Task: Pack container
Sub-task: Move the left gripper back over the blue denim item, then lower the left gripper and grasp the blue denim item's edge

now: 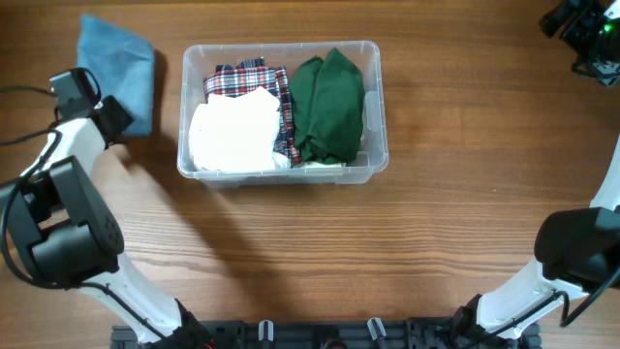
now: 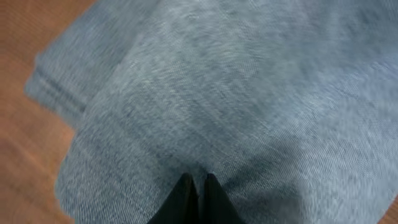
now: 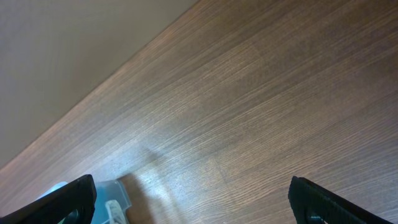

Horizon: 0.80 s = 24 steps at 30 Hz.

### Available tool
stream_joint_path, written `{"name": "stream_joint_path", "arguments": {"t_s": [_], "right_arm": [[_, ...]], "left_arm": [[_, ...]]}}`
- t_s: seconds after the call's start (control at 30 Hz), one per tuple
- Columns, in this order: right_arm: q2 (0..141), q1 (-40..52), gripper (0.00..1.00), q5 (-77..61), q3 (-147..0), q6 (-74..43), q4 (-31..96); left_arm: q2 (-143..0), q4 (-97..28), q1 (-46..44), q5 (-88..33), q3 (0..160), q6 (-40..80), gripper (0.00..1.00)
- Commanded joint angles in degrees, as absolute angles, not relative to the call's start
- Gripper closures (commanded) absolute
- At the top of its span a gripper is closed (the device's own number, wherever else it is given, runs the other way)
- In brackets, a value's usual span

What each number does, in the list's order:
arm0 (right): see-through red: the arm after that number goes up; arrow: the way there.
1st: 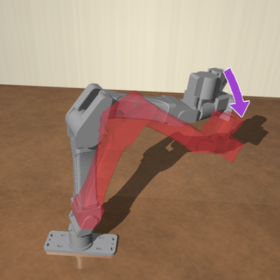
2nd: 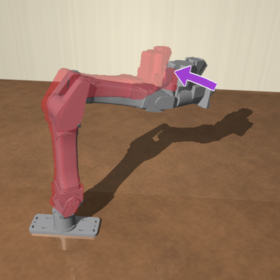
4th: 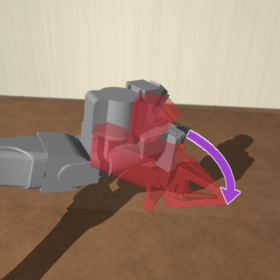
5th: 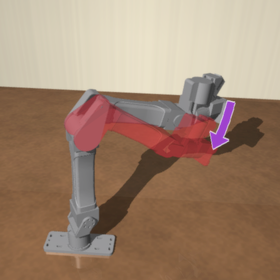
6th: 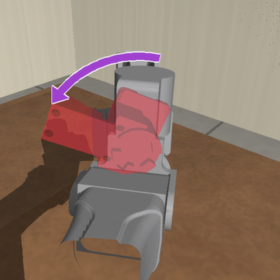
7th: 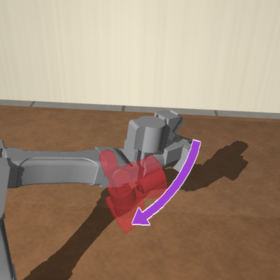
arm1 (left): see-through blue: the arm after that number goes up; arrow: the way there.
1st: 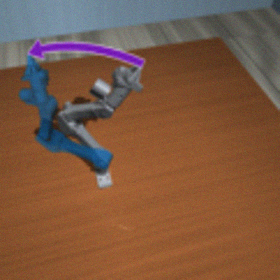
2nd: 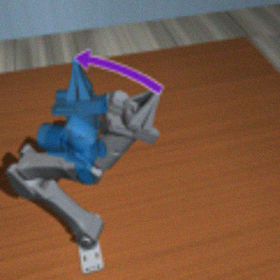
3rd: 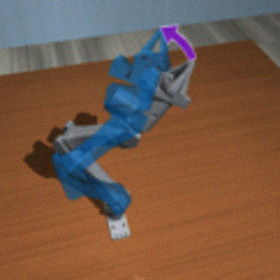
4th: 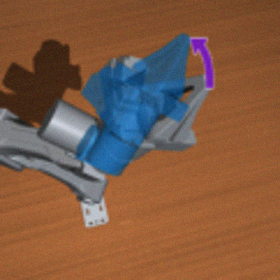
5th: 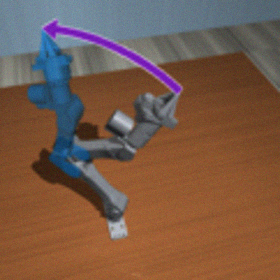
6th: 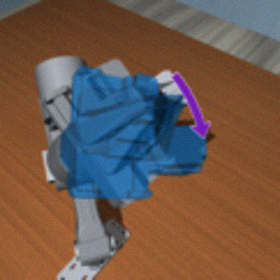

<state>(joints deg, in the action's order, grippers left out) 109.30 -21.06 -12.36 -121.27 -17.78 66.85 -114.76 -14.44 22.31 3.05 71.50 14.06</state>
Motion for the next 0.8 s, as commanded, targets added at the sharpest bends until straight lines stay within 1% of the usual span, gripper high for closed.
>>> {"name": "stream_joint_path", "arguments": {"t_s": [0.0, 0.13, 0.2, 0.23, 0.37, 0.63, 0.67, 0.77], "right_arm": [[110.3, -21.1, 0.0, -11.8, -121.4, -18.2, 66.7], [110.3, -21.1, 0.0, -11.8, -121.4, -18.2, 66.7], [110.3, -21.1, 0.0, -11.8, -121.4, -18.2, 66.7], [110.3, -21.1, 0.0, -11.8, -121.4, -18.2, 66.7], [110.3, -21.1, 0.0, -11.8, -121.4, -18.2, 66.7], [110.3, -21.1, 0.0, -11.8, -121.4, -18.2, 66.7], [110.3, -21.1, 0.0, -11.8, -121.4, -18.2, 66.7], [110.3, -21.1, 0.0, -11.8, -121.4, -18.2, 66.7]], "left_arm": [[-118.3, -22.5, 24.5, 1.8, 67.8, 17.4, 0.88], [-118.3, -30.3, 24.6, -0.7, 67.8, 19.2, 0.83], [-118.3, -33.2, 24.6, -0.6, 67.8, 20.0, 0.83], [-118.3, -34.2, 24.6, -0.6, 67.8, 20.0, 0.86], [-118.0, -33.1, 24.9, -1.8, 67.9, 20.0, 0.89], [-111.0, -27.1, 24.6, -11.0, 73.3, 19.7, 0.88], [-108.9, -26.9, 24.2, -10.9, 74.5, 18.8, 0.87], [-103.3, -26.3, 21.9, -10.9, 77.1, 12.9, 0.74]]}}
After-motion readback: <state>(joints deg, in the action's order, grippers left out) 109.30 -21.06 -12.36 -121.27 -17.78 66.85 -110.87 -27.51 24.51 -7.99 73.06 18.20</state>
